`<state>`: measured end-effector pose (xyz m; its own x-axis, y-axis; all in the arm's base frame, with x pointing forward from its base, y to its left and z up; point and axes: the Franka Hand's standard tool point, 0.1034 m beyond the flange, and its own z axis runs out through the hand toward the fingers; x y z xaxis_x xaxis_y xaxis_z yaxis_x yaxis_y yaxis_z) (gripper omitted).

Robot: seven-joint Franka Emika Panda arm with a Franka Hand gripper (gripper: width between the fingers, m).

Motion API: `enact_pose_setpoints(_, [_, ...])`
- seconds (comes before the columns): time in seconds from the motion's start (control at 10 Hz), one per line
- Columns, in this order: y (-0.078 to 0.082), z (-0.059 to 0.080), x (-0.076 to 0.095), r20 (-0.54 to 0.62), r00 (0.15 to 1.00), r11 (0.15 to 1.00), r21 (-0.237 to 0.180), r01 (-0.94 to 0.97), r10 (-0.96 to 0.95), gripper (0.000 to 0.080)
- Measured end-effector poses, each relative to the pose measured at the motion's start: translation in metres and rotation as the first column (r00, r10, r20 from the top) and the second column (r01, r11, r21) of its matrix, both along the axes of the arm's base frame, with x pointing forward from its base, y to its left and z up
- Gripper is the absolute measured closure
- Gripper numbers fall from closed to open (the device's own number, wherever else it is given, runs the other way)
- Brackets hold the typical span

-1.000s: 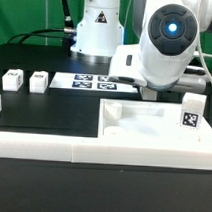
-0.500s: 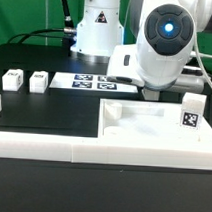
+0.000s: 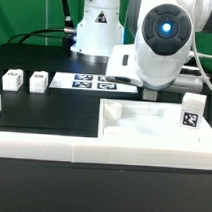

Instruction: Assemble square table

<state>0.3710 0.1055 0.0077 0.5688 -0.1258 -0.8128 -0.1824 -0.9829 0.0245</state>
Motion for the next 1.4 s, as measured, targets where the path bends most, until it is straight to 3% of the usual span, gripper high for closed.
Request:
enact_pose_setpoints(0.1, [-0.003,0.004,0.002,-0.002,1.0,1.0,0.0,-0.01,0.01,0.0513])
enact_pose_setpoints(0.3, [-0.019,0.052,0.035,0.054,0.996,0.998,0.017,-0.067,0.066,0.0512])
enact_pose_setpoints(0.4, [-0.027,0.067,0.039,0.061,0.995,0.997,0.029,-0.076,0.074,0.0512])
enact_pose_setpoints(0.5, [-0.033,0.074,0.041,0.091,0.992,0.995,0.023,-0.092,0.09,0.0512])
enact_pose_setpoints(0.6, [-0.034,0.075,0.03,0.096,0.991,0.995,0.018,-0.096,0.094,0.0511])
enact_pose_setpoints(0.7, [-0.034,0.073,0.029,0.1,0.991,0.995,0.015,-0.094,0.092,0.0511])
enact_pose_setpoints(0.9, [-0.034,0.074,0.044,0.255,0.963,0.996,0.002,-0.094,0.09,0.0511])
enact_pose_setpoints(1.0, [-0.045,0.095,0.063,0.319,0.942,0.992,0.024,-0.122,0.108,0.0511])
enact_pose_setpoints(1.1, [-0.055,0.12,0.097,0.406,0.906,0.991,0.011,-0.134,0.118,0.0511])
enact_pose_setpoints(1.2, [-0.06,0.134,0.124,0.488,0.862,0.988,-0.01,-0.151,0.137,0.0511])
enact_pose_setpoints(1.3, [-0.064,0.142,0.142,0.553,0.817,0.985,-0.032,-0.172,0.161,0.0511])
enact_pose_setpoints(1.4, [-0.063,0.139,0.144,0.607,0.78,0.985,-0.041,-0.165,0.156,0.0511])
